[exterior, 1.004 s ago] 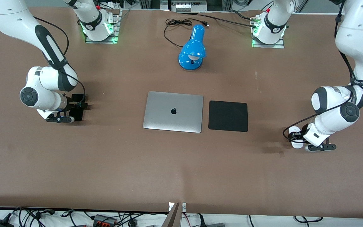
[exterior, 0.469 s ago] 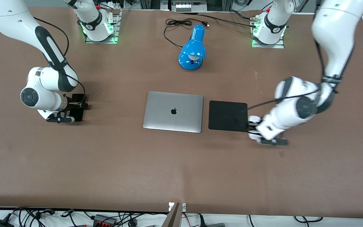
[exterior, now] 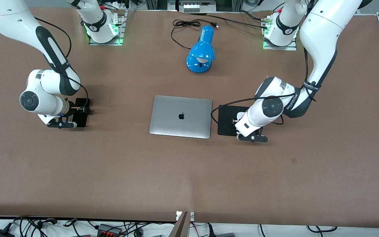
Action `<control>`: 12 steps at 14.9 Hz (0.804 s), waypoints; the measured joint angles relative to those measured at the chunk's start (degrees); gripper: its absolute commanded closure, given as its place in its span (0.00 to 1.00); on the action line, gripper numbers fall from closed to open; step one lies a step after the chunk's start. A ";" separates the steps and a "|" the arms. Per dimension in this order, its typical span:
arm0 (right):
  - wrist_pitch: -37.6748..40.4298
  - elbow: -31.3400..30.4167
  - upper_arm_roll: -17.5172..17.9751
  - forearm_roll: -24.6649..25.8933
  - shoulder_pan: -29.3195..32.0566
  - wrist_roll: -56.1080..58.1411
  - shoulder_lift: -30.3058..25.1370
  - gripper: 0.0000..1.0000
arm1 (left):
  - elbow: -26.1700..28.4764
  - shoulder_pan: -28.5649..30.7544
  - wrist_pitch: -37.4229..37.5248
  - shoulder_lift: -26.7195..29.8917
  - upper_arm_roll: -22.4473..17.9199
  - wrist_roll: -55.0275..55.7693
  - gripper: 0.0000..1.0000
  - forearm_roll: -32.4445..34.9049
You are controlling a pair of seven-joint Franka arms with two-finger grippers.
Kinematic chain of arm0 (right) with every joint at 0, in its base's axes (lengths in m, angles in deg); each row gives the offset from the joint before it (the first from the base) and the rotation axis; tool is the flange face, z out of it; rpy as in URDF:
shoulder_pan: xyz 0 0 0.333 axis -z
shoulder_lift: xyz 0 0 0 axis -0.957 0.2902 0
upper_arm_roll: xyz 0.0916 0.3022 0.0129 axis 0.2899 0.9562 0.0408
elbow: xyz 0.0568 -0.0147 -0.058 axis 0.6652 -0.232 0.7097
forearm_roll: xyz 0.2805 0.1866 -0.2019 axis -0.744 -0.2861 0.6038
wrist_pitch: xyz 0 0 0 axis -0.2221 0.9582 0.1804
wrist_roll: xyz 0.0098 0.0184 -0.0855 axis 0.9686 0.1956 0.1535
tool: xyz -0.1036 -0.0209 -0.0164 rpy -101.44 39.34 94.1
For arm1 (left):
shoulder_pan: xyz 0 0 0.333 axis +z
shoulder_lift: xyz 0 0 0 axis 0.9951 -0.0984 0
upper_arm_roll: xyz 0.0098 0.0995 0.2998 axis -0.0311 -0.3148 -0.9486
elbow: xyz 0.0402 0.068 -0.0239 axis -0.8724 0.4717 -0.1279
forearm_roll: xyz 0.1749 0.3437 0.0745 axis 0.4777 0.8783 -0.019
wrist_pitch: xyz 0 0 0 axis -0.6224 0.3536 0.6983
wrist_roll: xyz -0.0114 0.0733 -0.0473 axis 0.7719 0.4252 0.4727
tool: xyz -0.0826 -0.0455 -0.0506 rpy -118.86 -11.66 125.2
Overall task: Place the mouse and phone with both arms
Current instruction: 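Carry the white mouse with the left gripper over the mouse pad, then lower the mouse onto the pad while the right gripper carries the phone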
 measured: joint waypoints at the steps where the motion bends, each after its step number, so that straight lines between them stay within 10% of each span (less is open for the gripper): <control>1: 0.23 0.10 0.06 0.00 -0.03 0.00 -0.19 0.87 | 0.59 -0.02 -0.33 -0.27 -0.01 1.35 0.62 1.14; 7: 13.64 8.52 6.92 -0.34 -0.42 -4.45 -4.14 0.86 | 6.34 -0.02 -8.30 -0.65 -0.17 2.97 0.59 2.21; 9: 15.86 11.26 10.47 -0.65 -1.95 -9.54 -4.28 0.86 | 6.74 0.02 -8.80 -0.60 -0.20 3.02 0.18 2.23; 12: 14.51 11.44 12.14 -4.27 -6.70 -14.46 -2.35 0.86 | 6.76 0.06 -8.82 -0.60 -0.21 3.07 0.00 2.23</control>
